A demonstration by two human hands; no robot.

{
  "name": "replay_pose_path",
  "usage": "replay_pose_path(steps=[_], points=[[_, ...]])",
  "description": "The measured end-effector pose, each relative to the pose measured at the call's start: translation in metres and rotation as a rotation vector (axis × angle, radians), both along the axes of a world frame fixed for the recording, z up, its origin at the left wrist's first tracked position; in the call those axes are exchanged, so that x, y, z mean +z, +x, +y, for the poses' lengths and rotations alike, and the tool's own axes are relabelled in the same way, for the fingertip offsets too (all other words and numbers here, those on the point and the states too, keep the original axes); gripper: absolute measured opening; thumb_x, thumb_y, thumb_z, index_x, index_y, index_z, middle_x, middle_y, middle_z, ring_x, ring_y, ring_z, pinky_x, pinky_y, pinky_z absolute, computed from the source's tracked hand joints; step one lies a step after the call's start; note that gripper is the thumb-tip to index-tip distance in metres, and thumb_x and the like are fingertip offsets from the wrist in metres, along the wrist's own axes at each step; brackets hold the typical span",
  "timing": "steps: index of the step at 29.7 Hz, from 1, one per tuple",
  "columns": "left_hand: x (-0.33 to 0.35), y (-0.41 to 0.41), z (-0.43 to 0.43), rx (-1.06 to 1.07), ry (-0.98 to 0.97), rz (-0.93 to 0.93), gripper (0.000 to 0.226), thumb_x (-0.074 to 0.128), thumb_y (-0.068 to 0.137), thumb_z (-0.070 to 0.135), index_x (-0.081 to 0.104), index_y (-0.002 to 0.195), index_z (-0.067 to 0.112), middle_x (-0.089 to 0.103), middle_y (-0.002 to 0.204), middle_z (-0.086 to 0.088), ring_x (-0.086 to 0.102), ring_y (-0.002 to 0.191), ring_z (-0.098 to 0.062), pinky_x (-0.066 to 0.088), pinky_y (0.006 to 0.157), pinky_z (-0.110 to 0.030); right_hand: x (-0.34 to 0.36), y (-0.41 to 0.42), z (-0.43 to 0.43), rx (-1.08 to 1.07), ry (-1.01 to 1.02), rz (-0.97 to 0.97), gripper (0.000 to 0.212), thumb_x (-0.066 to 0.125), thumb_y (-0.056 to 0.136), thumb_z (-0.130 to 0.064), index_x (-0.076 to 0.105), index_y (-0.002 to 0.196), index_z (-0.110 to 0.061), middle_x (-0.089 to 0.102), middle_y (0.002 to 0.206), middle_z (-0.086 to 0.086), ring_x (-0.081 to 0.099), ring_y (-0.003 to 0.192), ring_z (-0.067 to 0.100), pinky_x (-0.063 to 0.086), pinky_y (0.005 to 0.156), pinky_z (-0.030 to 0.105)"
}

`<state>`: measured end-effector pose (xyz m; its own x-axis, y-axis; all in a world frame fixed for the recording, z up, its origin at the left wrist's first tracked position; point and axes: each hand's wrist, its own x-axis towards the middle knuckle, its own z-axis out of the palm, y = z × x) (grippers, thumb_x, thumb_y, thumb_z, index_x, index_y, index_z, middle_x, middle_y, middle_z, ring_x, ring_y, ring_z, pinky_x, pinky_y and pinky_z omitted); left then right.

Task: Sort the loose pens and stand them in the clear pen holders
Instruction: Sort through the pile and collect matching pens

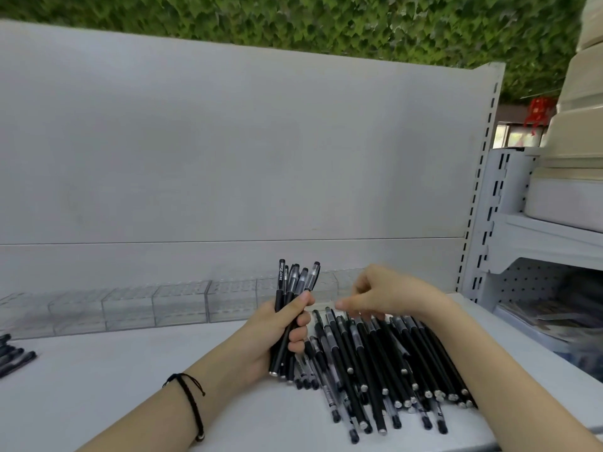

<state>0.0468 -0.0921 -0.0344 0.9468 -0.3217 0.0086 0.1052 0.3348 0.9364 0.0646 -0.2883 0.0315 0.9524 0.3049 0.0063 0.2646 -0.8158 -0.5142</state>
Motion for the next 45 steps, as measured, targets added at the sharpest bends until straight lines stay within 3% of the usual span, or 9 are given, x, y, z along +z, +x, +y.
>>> replay_pose_path(steps=[4, 11, 20, 24, 27, 32, 35, 40, 45], points=[[0.0, 0.0, 0.0, 0.007, -0.008, 0.011, 0.035, 0.066, 0.078, 0.031, 0.055, 0.101, 0.007, 0.045, 0.061, 0.002, 0.037, 0.045, -0.008, 0.033, 0.038, -0.018, -0.007, -0.002, 0.0, 0.003, -0.176, 0.062, 0.032, 0.073, 0.08, -0.044, 0.068, 0.068, -0.015, 0.061, 0.054, -0.006, 0.048, 0.043, 0.006, 0.041, 0.052, 0.021], [0.001, 0.0, 0.0, 0.022, -0.031, 0.028, 0.034, 0.065, 0.078, 0.03, 0.054, 0.1, 0.006, 0.045, 0.059, 0.002, 0.036, 0.044, -0.007, 0.033, 0.037, -0.018, -0.018, 0.008, 0.004, 0.042, 0.014, -0.005, 0.02, 0.081, 0.075, -0.031, 0.069, 0.078, -0.016, 0.06, 0.066, -0.005, 0.053, 0.062, 0.012, 0.045, 0.059, 0.023], [0.0, 0.0, 0.001, 0.04, -0.011, 0.034, 0.028, 0.063, 0.085, 0.028, 0.055, 0.102, 0.006, 0.047, 0.06, 0.001, 0.038, 0.045, -0.008, 0.035, 0.038, -0.018, -0.02, 0.005, 0.004, -0.14, -0.308, -0.057, 0.056, 0.075, 0.064, -0.067, 0.062, 0.08, -0.014, 0.052, 0.075, 0.0, 0.048, 0.07, 0.016, 0.034, 0.065, 0.029], [0.0, 0.0, 0.002, 0.044, -0.019, 0.046, 0.022, 0.06, 0.091, 0.026, 0.055, 0.102, 0.006, 0.047, 0.06, 0.001, 0.039, 0.044, -0.008, 0.036, 0.038, -0.018, -0.021, 0.006, 0.013, -0.124, -0.265, -0.062, 0.055, 0.076, 0.071, -0.049, 0.068, 0.095, 0.0, 0.057, 0.074, -0.001, 0.053, 0.071, 0.015, 0.038, 0.064, 0.028], [0.001, -0.001, 0.002, 0.04, -0.029, 0.057, 0.021, 0.059, 0.091, 0.024, 0.055, 0.101, 0.007, 0.048, 0.061, 0.001, 0.039, 0.044, -0.008, 0.036, 0.038, -0.018, -0.02, 0.006, 0.018, -0.064, -0.212, -0.029, 0.033, 0.079, 0.074, -0.035, 0.068, 0.093, -0.011, 0.059, 0.078, -0.004, 0.056, 0.077, 0.013, 0.043, 0.063, 0.025], [0.002, -0.001, 0.002, 0.052, -0.053, 0.08, 0.018, 0.059, 0.093, 0.021, 0.056, 0.102, 0.006, 0.05, 0.062, -0.001, 0.042, 0.045, -0.009, 0.038, 0.038, -0.019, -0.016, 0.009, 0.022, -0.054, -0.237, -0.023, 0.041, 0.081, 0.072, -0.031, 0.069, 0.107, -0.012, 0.064, 0.097, -0.001, 0.06, 0.092, 0.017, 0.049, 0.082, 0.028], [0.002, -0.001, 0.002, 0.062, -0.073, 0.102, 0.02, 0.059, 0.093, 0.019, 0.055, 0.105, 0.005, 0.051, 0.063, -0.002, 0.043, 0.046, -0.01, 0.039, 0.038, -0.02, -0.015, 0.011, 0.027, -0.032, -0.229, 0.028, 0.036, 0.079, 0.074, -0.026, 0.069, 0.106, -0.013, 0.069, 0.098, 0.002, 0.061, 0.079, 0.017, 0.049, 0.065, 0.024], [0.003, -0.001, 0.003, 0.073, -0.078, 0.119, 0.019, 0.06, 0.092, 0.02, 0.056, 0.103, 0.005, 0.052, 0.063, -0.002, 0.043, 0.046, -0.011, 0.039, 0.038, -0.02, -0.016, 0.016, 0.028, -0.044, -0.121, 0.04, 0.028, 0.079, 0.075, -0.024, 0.068, 0.098, -0.012, 0.064, 0.083, 0.0, 0.056, 0.067, 0.015, 0.043, 0.056, 0.022], [0.004, -0.001, 0.003, 0.109, -0.111, 0.162, 0.017, 0.06, 0.094, 0.022, 0.057, 0.089, 0.007, 0.055, 0.064, -0.005, 0.051, 0.05, -0.013, 0.045, 0.041, -0.021, -0.022, 0.018, 0.022, -0.06, 0.408, 0.057, 0.024, 0.082, 0.074, -0.021, 0.065, 0.09, -0.015, 0.068, 0.085, 0.004, 0.06, 0.073, 0.016, 0.05, 0.068, 0.033]])
